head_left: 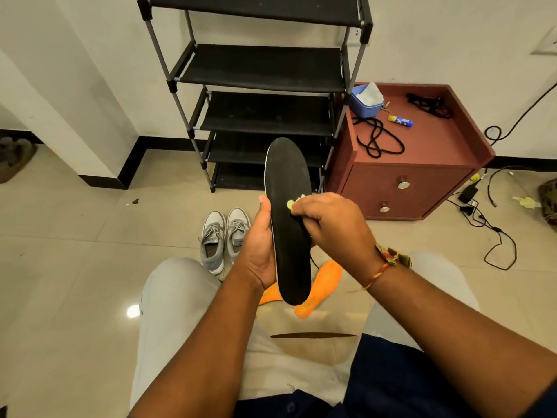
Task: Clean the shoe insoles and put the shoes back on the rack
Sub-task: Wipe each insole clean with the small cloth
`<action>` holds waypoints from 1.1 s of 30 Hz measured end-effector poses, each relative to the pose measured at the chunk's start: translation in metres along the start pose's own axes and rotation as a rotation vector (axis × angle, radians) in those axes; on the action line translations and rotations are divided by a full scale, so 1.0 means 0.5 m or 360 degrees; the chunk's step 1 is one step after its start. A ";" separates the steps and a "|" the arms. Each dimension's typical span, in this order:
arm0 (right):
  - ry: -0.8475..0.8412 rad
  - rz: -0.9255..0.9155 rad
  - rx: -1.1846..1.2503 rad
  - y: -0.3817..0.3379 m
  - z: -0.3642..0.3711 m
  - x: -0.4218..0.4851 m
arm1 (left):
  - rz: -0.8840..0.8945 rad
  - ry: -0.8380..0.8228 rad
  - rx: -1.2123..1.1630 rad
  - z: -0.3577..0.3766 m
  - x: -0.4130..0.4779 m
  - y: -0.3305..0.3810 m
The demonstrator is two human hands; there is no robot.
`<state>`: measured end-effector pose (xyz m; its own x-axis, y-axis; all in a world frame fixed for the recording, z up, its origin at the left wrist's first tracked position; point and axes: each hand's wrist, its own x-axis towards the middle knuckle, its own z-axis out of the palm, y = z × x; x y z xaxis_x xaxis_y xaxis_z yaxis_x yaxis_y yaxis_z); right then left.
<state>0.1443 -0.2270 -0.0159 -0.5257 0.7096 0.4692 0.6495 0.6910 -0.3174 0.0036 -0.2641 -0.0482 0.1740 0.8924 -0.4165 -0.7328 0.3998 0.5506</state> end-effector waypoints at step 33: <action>0.0037 0.0296 -0.0106 0.056 -0.008 0.133 | -0.0075 0.0003 0.0149 -0.004 -0.001 -0.029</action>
<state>0.1298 -0.1612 0.0095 -0.3807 0.8203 0.4268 0.7694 0.5371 -0.3458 0.0127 -0.2708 -0.0571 0.2059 0.8717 -0.4448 -0.6588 0.4596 0.5956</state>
